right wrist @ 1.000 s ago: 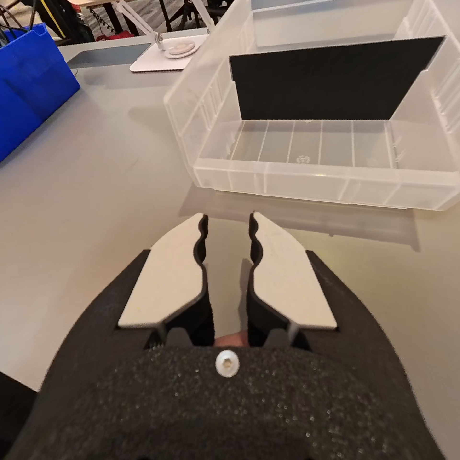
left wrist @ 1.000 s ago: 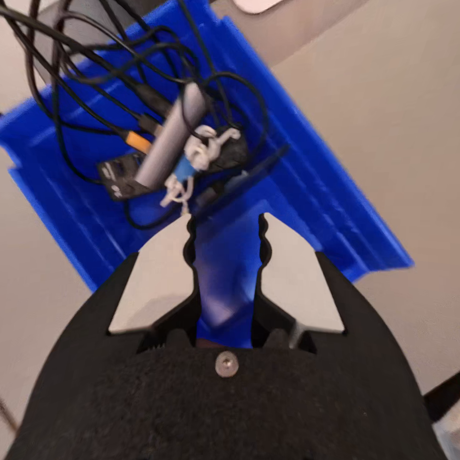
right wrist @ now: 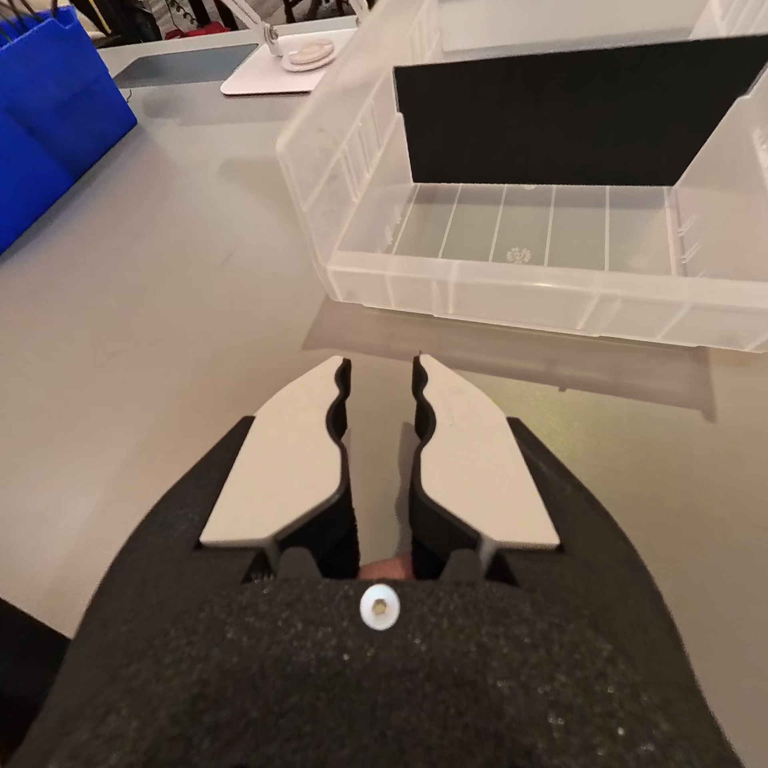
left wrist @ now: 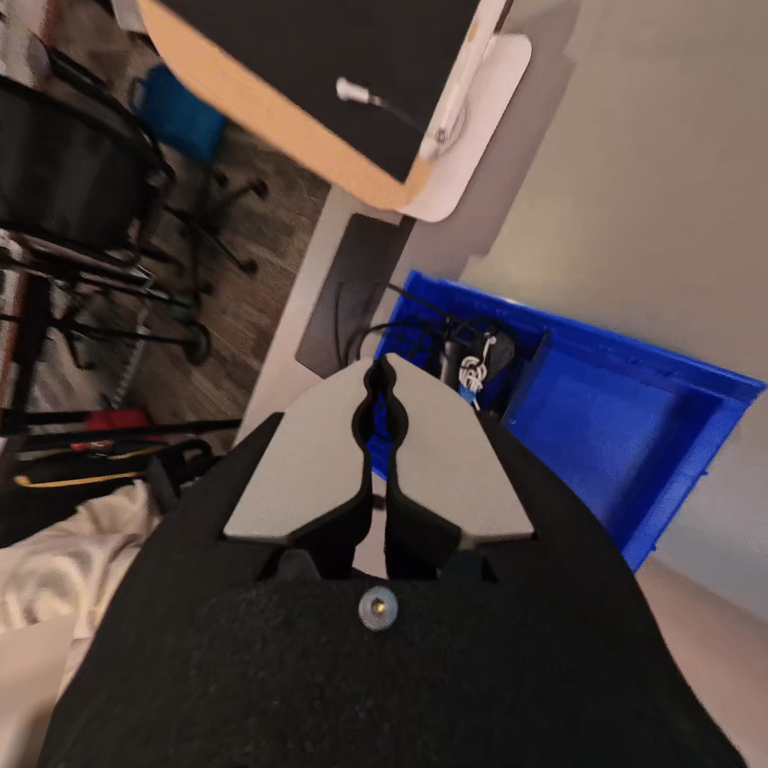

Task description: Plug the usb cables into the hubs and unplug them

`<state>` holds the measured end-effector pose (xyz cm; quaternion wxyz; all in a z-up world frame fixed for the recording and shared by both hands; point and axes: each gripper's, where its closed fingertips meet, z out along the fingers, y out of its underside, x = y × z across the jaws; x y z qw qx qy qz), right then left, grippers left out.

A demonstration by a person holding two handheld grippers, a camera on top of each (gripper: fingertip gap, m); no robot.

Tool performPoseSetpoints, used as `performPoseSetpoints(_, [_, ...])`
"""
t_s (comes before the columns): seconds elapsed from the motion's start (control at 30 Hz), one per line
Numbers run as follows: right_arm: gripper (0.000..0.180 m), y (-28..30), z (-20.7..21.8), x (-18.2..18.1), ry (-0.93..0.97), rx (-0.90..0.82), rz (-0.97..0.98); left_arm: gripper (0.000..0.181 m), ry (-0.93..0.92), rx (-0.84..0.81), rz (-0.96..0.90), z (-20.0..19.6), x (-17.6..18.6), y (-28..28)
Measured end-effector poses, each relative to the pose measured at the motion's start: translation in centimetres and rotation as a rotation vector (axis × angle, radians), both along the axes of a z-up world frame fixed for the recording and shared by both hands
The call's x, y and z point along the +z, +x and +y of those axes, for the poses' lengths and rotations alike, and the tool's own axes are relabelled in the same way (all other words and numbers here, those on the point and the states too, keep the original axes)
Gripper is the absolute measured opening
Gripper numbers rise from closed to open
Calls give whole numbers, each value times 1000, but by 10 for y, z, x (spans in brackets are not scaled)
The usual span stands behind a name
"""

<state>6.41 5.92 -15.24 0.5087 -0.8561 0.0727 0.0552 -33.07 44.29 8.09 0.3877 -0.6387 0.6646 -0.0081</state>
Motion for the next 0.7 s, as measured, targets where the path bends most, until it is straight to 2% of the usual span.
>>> performPoseSetpoints(0.07, [28, -1, 0, 0, 0, 3, -23, 0, 28, -3, 36, -15, 19, 4])
performPoseSetpoints(0.13, [27, -3, -1, 2, 6, 5, -43, 0, 5, 7, 72, -25, 15, 4])
performPoseSetpoints(0.23, [27, -3, -5, 3, 11, 3, -68, 0, -69, 81, 78, -19, -22, -5])
performPoseSetpoints(0.3, [26, -5, -7, 3, 13, 5, -70, 0, -201, 186, 46, -11, -65, -14])
performPoseSetpoints(0.4, [26, -8, -7, 2, 6, 16, -74, 23, -367, 487, 31, 20, -140, -36])
performPoseSetpoints(0.5, [26, -9, -6, 1, -6, 22, -88, 49, -423, 713, 21, 48, -189, -55])
performPoseSetpoints(0.53, [26, -9, -6, 0, -7, 21, -88, 62, -466, 734, -17, 53, -197, -52])
performPoseSetpoints(0.6, [26, -9, -6, 1, -4, 19, -81, 68, -595, 712, -110, 53, -204, -37])
performPoseSetpoints(0.7, [26, -8, -7, 0, -6, 17, -64, 71, -713, 715, -53, 52, -221, -37])
